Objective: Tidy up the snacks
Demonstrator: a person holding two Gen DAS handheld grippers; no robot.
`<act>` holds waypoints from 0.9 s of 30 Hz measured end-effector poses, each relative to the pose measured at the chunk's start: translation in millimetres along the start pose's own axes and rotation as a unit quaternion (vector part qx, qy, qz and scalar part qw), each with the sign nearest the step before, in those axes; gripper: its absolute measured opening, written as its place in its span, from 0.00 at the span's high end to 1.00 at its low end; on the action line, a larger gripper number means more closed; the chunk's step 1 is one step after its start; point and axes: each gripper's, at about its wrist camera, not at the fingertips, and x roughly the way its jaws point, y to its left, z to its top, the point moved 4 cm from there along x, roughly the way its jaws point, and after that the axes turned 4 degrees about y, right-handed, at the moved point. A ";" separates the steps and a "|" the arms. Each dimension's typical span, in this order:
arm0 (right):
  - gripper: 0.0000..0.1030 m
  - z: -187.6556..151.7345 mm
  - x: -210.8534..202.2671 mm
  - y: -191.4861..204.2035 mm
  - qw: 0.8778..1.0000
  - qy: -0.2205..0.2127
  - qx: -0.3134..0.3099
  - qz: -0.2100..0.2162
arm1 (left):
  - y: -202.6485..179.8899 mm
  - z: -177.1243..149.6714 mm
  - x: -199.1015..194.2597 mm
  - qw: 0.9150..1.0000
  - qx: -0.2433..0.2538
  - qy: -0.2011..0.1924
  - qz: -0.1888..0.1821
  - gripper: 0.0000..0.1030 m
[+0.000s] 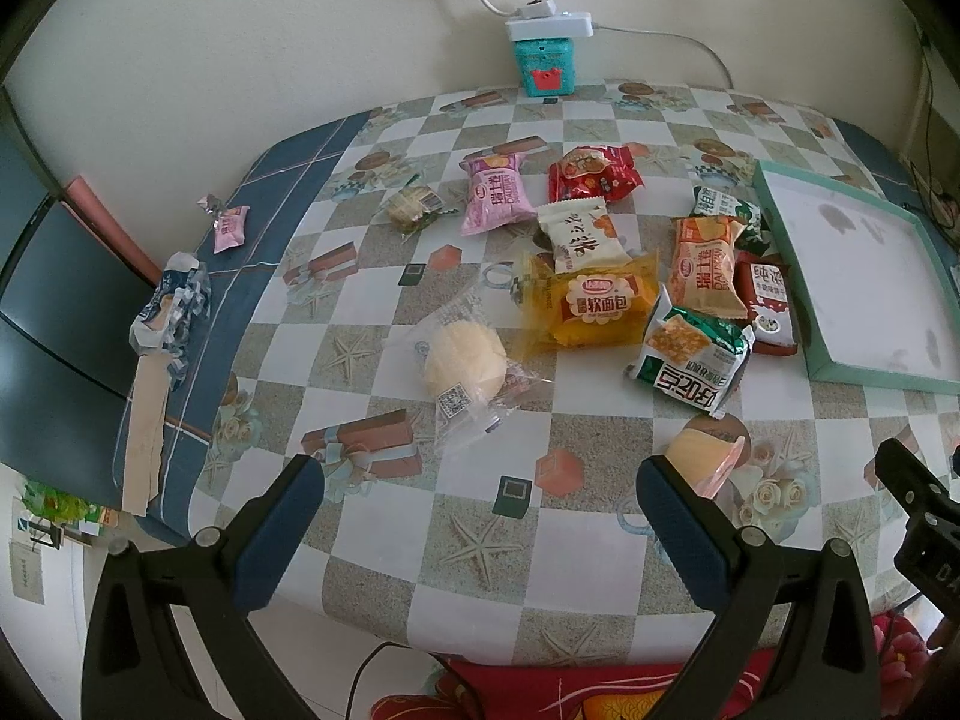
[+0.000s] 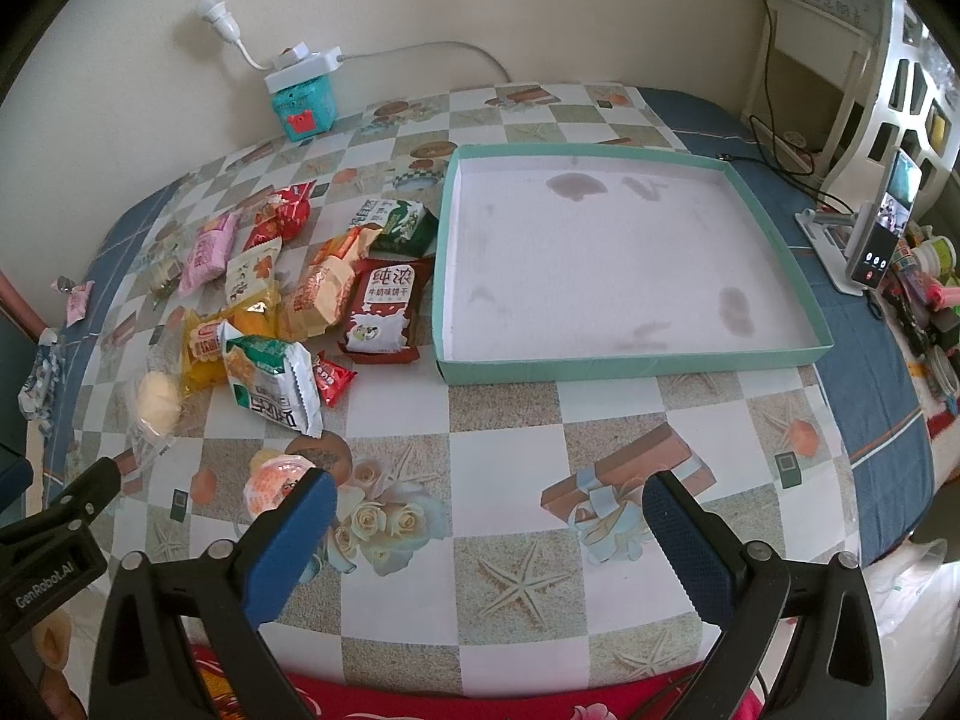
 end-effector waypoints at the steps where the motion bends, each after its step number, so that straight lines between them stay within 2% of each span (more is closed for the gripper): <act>1: 0.00 -0.4 0.1 0.7 1.000 0.000 -0.001 -0.001 | -0.2 0.0 0.0 1.000 0.000 0.000 -0.001 0.00; 14: 0.00 -0.4 4.0 12.6 1.000 0.007 -0.014 -0.006 | 10.5 0.5 5.0 0.999 -0.016 0.006 -0.029 0.00; 20: 0.00 -0.4 7.7 22.6 1.000 0.013 -0.026 0.000 | 28.8 -0.1 12.5 0.996 -0.055 0.018 -0.069 0.00; 27: 0.00 1.3 23.5 40.8 0.998 0.042 -0.025 0.033 | 63.1 -4.2 37.5 0.990 -0.108 0.038 -0.084 0.00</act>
